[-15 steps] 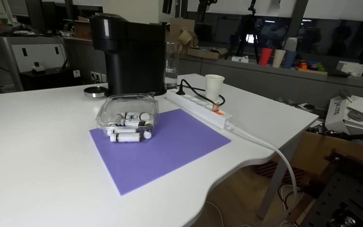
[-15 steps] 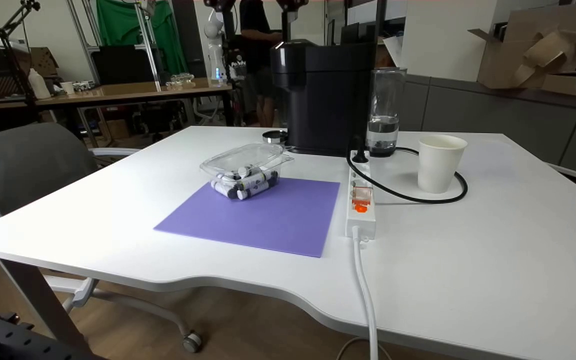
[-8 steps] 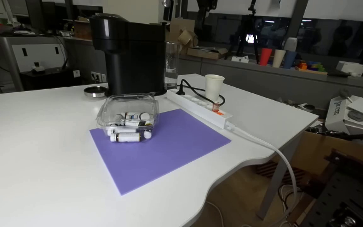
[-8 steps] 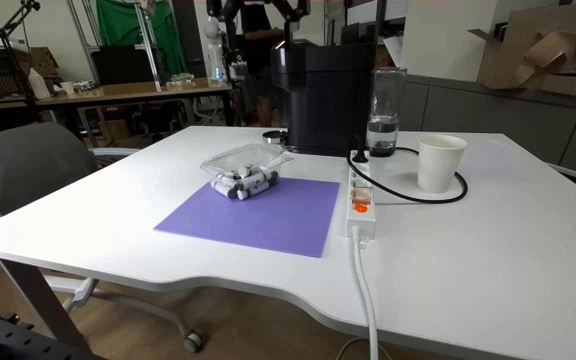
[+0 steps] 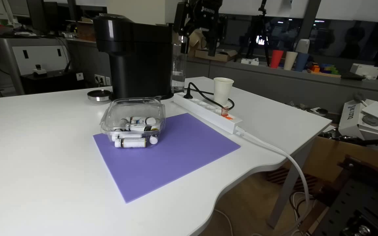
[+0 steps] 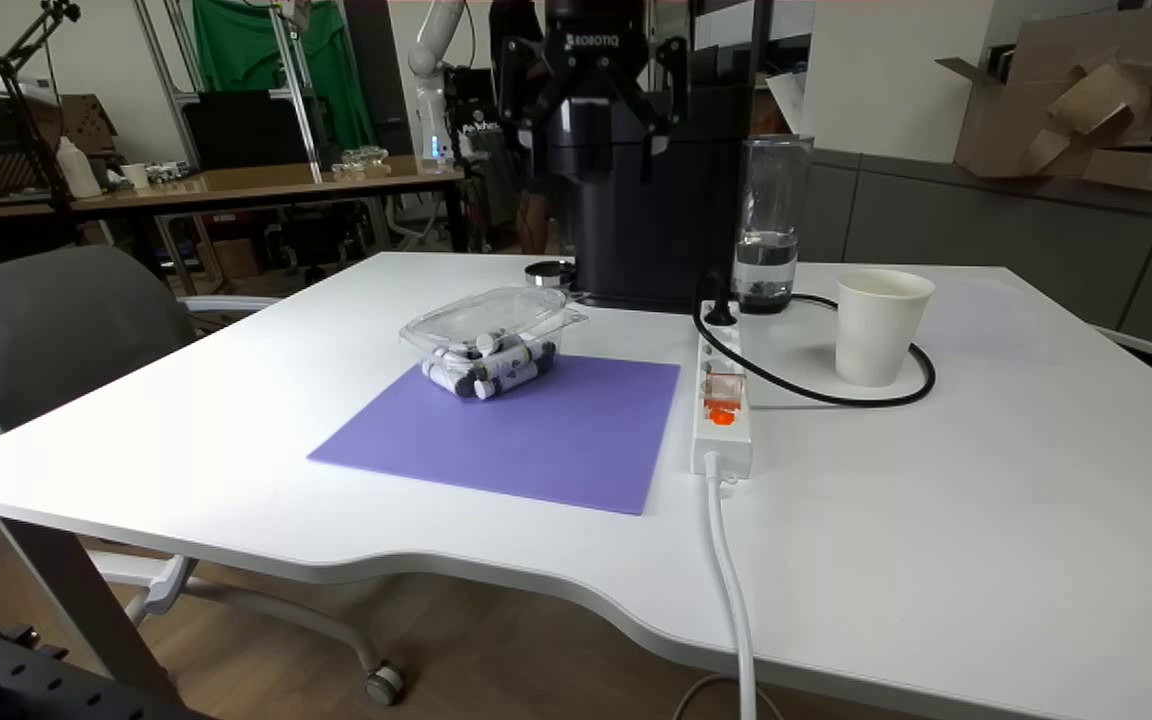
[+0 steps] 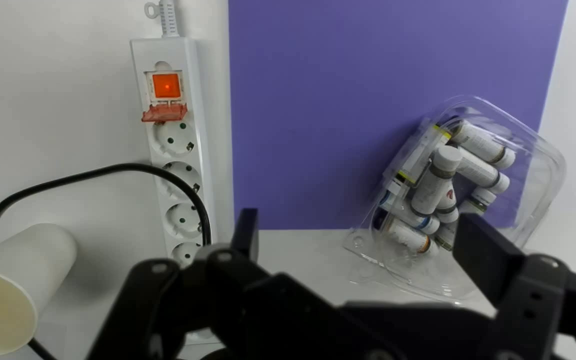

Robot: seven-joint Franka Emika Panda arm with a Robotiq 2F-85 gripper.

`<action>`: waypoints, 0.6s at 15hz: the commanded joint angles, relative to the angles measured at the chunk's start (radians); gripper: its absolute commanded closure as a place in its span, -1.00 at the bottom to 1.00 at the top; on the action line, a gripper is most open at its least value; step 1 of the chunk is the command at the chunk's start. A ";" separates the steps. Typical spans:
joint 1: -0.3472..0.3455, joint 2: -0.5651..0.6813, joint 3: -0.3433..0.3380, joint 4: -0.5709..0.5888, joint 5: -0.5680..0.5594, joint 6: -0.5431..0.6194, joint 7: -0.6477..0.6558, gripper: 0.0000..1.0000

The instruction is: Uncover the container

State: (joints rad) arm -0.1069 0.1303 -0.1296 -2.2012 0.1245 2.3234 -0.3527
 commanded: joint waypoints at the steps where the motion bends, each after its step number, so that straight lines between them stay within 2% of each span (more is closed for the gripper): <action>1: -0.036 0.137 0.027 0.148 0.030 -0.048 -0.077 -1.00; 6: -0.068 0.271 0.085 0.283 0.040 -0.109 -0.135 -1.00; 9: -0.097 0.335 0.131 0.350 0.084 -0.167 -0.193 -1.00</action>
State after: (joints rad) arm -0.1628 0.3968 -0.0438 -1.9492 0.1643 2.2327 -0.4864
